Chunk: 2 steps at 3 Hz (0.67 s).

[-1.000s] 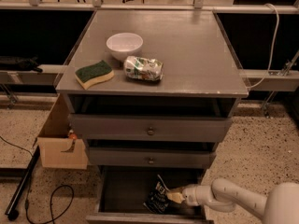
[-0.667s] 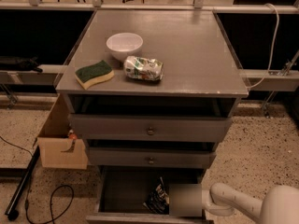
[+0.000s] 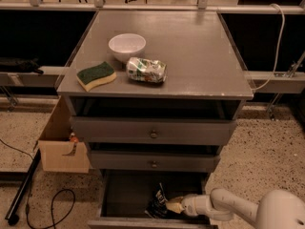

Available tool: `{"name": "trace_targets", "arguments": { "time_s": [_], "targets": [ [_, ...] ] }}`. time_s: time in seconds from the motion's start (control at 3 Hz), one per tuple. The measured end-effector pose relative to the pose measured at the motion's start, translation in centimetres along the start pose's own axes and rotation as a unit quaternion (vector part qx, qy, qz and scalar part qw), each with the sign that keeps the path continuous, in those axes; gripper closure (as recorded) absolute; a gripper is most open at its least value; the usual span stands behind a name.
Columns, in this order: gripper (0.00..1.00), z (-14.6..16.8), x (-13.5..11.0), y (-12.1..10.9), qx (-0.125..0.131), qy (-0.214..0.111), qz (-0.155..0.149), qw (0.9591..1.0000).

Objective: Place blue chip bag into bottom drawer

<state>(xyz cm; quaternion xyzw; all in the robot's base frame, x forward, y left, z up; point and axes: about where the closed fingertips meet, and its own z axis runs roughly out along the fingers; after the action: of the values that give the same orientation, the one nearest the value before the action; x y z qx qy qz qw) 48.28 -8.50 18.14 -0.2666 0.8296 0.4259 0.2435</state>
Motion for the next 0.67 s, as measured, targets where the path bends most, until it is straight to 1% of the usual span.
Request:
{"name": "trace_targets", "arguments": {
  "time_s": [0.67],
  "targets": [
    [0.5, 0.0, 0.0, 0.0, 0.0, 0.0, 0.0, 1.0]
  ]
}}
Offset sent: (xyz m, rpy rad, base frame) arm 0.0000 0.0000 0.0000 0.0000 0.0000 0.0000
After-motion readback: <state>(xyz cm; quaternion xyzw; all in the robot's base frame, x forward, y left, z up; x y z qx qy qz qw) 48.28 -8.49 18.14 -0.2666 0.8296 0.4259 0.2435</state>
